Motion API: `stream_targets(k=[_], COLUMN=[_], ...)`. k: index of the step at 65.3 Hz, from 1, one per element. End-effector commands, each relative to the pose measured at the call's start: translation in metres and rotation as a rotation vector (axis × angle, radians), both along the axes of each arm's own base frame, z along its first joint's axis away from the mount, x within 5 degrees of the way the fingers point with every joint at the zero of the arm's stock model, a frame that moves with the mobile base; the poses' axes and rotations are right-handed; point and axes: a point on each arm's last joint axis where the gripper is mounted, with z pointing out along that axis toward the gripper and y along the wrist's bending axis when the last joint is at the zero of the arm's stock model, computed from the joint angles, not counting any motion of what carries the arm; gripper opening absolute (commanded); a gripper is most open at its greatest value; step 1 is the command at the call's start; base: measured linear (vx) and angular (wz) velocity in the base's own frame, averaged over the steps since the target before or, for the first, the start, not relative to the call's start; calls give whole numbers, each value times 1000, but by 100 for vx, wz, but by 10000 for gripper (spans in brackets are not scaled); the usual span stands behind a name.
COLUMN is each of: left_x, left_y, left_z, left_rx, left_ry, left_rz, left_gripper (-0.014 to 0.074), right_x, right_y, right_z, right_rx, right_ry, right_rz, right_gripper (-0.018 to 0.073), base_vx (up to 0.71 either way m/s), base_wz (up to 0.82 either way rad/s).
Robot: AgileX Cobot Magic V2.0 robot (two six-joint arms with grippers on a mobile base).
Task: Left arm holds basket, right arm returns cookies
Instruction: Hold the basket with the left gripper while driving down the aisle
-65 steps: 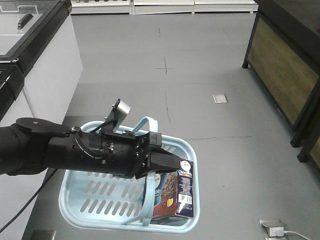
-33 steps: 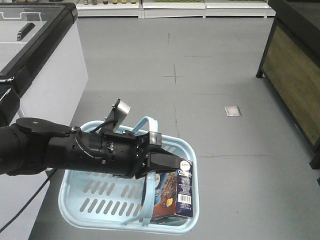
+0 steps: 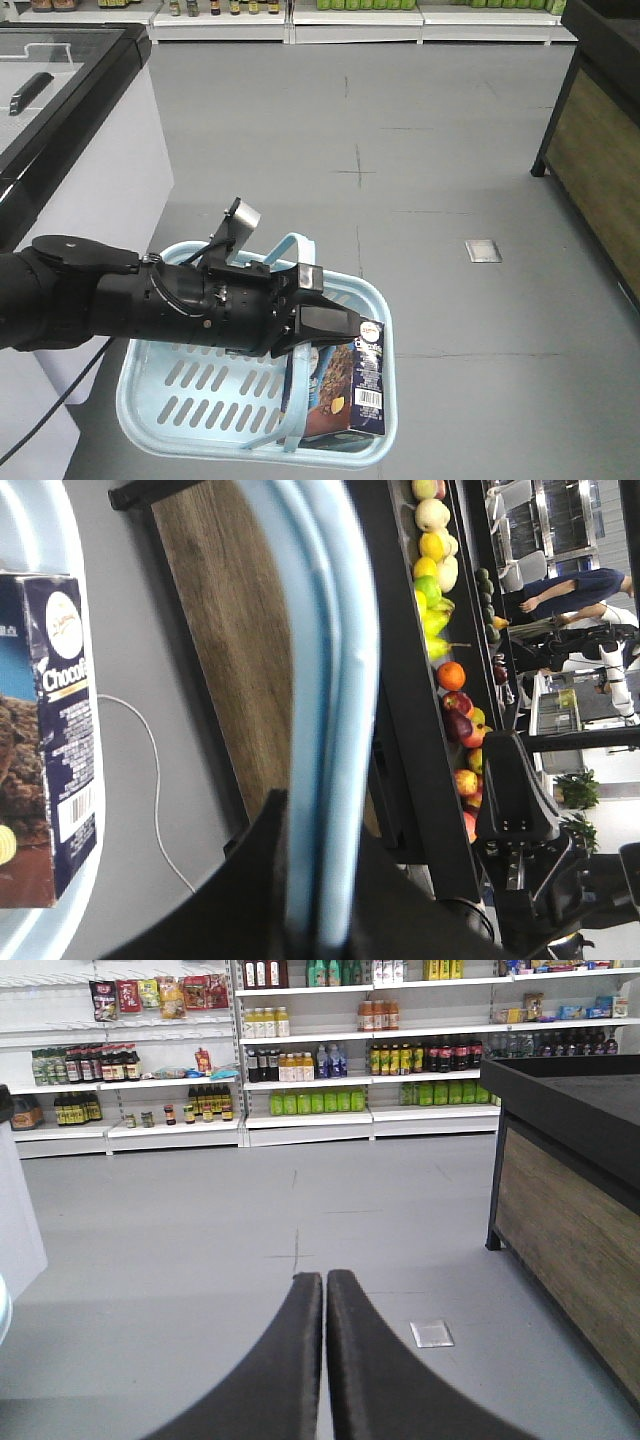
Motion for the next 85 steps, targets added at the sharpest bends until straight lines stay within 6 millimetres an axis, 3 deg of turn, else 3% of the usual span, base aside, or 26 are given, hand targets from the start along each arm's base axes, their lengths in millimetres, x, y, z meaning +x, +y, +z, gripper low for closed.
stream_targets(k=[1, 85], left_x=[-6, -6], left_y=[-2, -2], left_z=[31, 31], left_rx=[-106, -106], left_ry=[-56, -56], left_rz=[-18, -19], left_gripper=[-8, -6], right_x=[-1, -1], right_y=[0, 0], right_z=[6, 6], right_rx=[-14, -14], right_ry=[-75, -75], right_rz=[-4, -4], right_gripper=[-8, -8], base_vx=[34, 35], base_wz=[-4, -1])
